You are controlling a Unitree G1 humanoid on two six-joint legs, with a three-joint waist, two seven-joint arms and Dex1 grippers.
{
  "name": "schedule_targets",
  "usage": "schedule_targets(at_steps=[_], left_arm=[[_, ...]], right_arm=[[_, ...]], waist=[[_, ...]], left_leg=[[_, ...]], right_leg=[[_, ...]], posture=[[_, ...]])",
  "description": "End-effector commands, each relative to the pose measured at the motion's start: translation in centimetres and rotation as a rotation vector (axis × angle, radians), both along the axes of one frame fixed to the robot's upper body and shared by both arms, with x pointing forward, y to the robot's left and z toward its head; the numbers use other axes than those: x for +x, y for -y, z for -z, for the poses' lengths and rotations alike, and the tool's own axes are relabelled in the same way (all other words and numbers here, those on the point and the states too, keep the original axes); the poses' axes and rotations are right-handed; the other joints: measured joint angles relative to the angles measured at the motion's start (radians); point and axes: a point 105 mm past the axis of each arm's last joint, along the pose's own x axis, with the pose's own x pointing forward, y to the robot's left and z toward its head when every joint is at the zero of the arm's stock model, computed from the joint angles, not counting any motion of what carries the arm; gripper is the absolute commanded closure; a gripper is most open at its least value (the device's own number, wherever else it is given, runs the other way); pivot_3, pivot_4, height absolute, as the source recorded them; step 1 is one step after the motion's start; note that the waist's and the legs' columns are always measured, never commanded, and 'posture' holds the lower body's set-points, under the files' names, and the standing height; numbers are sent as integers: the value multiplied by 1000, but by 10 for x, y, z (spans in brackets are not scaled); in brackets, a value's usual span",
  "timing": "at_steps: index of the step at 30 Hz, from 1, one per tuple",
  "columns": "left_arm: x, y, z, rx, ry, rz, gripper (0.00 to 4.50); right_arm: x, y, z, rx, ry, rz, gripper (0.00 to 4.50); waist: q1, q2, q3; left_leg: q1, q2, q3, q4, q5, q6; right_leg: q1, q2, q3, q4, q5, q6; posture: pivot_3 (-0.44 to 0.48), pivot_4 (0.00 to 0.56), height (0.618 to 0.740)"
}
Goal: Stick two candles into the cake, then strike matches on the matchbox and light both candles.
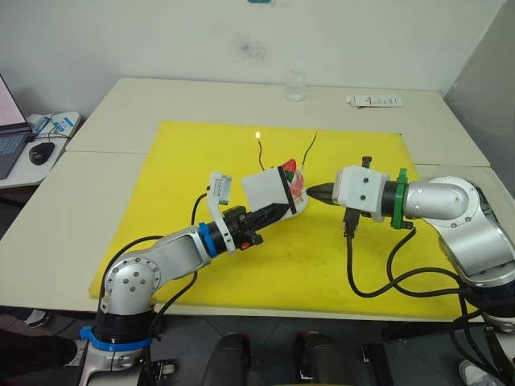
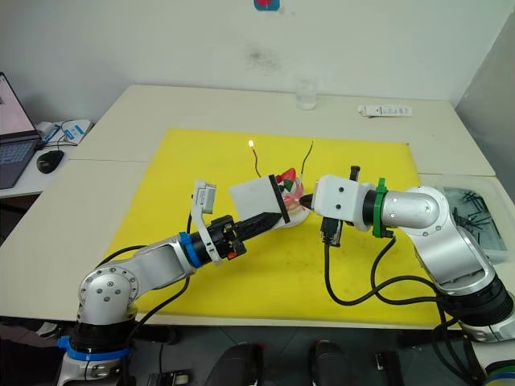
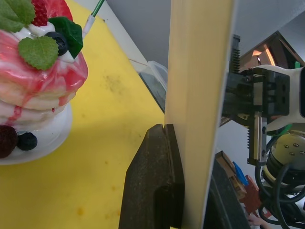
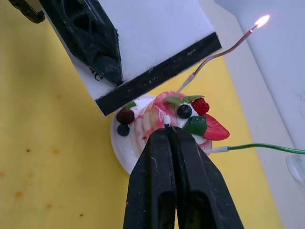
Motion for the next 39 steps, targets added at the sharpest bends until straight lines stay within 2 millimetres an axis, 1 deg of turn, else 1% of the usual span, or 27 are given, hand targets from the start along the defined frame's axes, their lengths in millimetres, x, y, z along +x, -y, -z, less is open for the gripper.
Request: schedule_targets(at_steps=[1,13,28,39], left_arm=[[0,6,-7,-1,34,15,4500],[2,9,-11,-20,48,17,4500],[5,6,-10,-11,45,2,4500],[0,9,-14,-21,62,41,4500]], right_arm=[[-7,-6,-15,-12,81,-43,4476],[-8,-8,-15,-28,94,-58,4476],[-6,-8,-19,-21,119,-65,4476],[-2,-6,-13,-53,112,-57,4476]], waist=[[0,0,0],[0,0,0],[0,0,0],[0,0,0]], left_leg=[[0,0,0,0,0,0],[0,0,0,0,0,0],[0,0,0,0,0,0],[0,0,0,0,0,0]], right_leg=[[0,0,0,0,0,0],[0,0,0,0,0,0],[0,0,0,0,0,0],[0,0,0,0,0,0]], posture=[[0,150,740],[0,150,740],[0,150,740],[0,150,740]])
